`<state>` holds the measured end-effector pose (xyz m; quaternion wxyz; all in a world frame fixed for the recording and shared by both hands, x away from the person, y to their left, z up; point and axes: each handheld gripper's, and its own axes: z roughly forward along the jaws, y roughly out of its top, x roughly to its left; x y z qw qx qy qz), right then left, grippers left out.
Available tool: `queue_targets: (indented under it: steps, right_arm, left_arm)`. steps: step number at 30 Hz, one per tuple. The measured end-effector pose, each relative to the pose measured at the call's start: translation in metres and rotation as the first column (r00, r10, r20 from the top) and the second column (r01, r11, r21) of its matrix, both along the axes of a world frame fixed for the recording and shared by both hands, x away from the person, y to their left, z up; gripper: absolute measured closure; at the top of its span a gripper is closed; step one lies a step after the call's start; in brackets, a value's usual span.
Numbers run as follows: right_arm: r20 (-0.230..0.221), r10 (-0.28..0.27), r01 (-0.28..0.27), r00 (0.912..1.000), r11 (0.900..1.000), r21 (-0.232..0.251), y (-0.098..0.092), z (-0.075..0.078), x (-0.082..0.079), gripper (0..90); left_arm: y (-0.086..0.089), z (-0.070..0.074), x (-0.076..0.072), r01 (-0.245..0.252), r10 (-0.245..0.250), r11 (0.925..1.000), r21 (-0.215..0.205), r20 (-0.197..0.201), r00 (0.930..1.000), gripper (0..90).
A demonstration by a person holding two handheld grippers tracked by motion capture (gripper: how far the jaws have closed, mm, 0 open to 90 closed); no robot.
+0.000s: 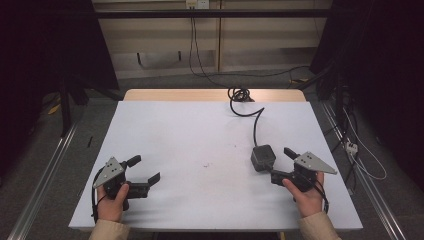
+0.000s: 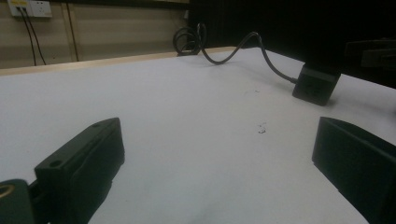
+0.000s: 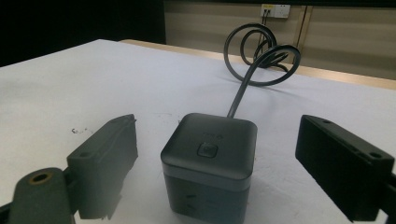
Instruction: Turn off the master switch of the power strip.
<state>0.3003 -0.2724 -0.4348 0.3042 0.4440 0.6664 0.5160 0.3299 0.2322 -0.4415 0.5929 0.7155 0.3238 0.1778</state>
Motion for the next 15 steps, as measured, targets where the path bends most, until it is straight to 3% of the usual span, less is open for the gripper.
queue_targets:
  steps: [15]
  right_arm:
    - [-0.011, -0.011, 0.011, 0.9999, 1.000, 0.000, -0.0019, 0.0021, 0.0102, 17.7]
  left_arm:
    - [0.0001, -0.0004, 0.0001, 0.002, -0.002, 1.0000, 0.004, -0.004, 1.0000, 2.1]
